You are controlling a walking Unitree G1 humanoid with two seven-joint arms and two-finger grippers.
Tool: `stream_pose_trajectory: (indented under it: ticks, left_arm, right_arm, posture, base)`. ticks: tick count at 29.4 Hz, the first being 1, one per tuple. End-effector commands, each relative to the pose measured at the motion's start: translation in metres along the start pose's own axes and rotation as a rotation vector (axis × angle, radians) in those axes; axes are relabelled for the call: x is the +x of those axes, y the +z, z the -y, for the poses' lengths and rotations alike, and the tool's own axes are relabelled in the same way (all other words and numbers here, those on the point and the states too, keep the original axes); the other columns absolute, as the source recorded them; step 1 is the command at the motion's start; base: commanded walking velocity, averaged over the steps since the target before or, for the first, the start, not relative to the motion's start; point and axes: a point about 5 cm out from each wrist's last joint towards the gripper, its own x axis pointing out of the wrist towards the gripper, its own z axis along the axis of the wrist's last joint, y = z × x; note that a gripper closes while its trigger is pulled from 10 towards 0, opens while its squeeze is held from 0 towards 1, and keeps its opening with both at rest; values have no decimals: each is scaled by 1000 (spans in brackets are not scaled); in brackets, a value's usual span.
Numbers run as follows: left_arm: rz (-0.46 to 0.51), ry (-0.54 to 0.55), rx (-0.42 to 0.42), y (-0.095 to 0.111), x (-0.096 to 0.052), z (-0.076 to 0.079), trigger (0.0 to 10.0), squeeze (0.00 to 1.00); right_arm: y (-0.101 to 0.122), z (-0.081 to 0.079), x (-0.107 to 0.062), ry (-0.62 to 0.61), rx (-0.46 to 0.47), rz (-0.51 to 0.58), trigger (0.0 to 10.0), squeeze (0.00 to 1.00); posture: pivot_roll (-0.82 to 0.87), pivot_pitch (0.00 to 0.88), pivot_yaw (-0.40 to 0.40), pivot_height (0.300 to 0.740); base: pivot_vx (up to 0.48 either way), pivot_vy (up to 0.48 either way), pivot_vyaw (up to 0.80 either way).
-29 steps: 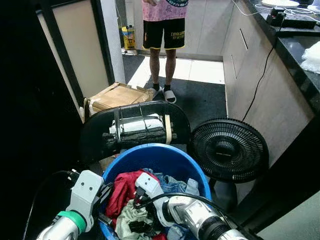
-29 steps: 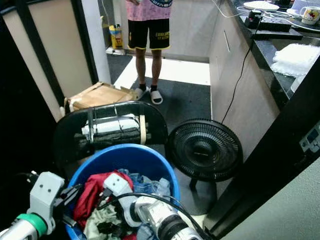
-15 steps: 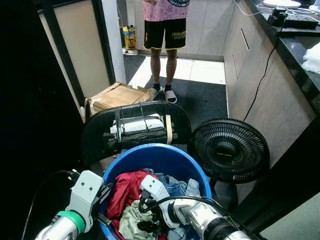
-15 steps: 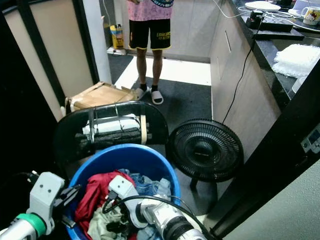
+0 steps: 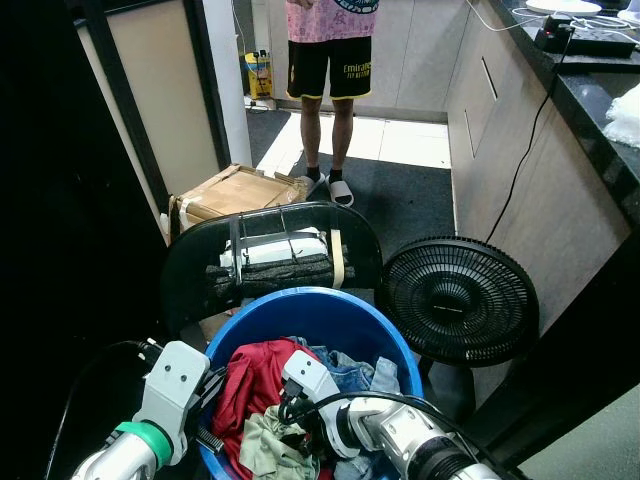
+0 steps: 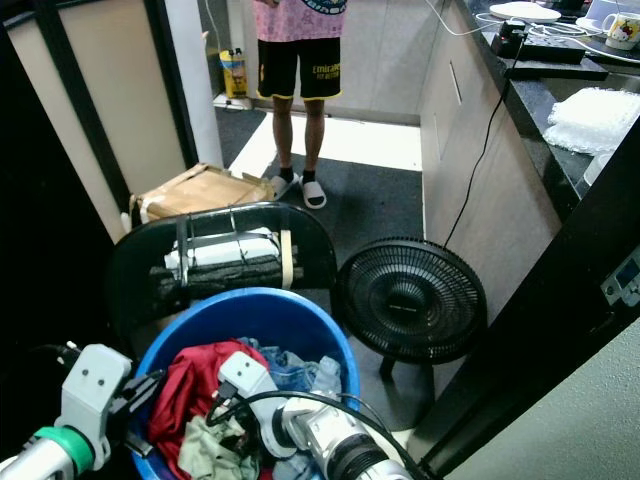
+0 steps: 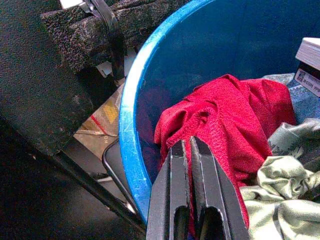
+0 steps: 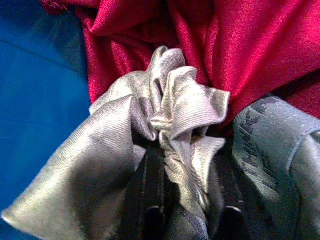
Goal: Clothes washing
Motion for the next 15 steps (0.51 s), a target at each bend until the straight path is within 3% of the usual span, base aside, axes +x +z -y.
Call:
stream_pose_trajectory:
  ticks: [1,15]
  left_arm:
    - [-32,-10,7,-5,-1,2,10000,0]
    - [-25,-10,11,-4,4,1,10000,0]
  right_arm:
    - [-3,-4,3,15,6,-7,0,0]
    - [2,-1,1,-3,20,31,0,0]
  posture:
    - [53,133,82,740]
    - [53,111,84,740]
  base:
    - [0,0,0]
    - [0,0,0]
